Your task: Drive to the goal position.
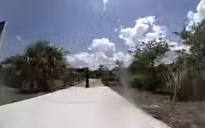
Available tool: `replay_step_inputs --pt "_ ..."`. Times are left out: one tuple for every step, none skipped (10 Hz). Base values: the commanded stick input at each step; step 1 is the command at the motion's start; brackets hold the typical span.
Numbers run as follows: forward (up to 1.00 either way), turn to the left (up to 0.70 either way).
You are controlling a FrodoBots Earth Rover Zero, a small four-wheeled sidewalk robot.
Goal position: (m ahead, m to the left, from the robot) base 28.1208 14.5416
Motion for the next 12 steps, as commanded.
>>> replay_step_inputs --pt "0.85 -0.01" --pt "0.85 -0.01" --pt "0.85 -0.01" --pt "0.85 -0.01" --pt "0.85 -0.01" --pt "0.85 -0.01" --pt "0.85 -0.01" --pt "0.85 -0.01" --pt "0.85 -0.01" --pt "0.85 -0.01" --pt "0.85 -0.01" --pt "0.85 -0.01"
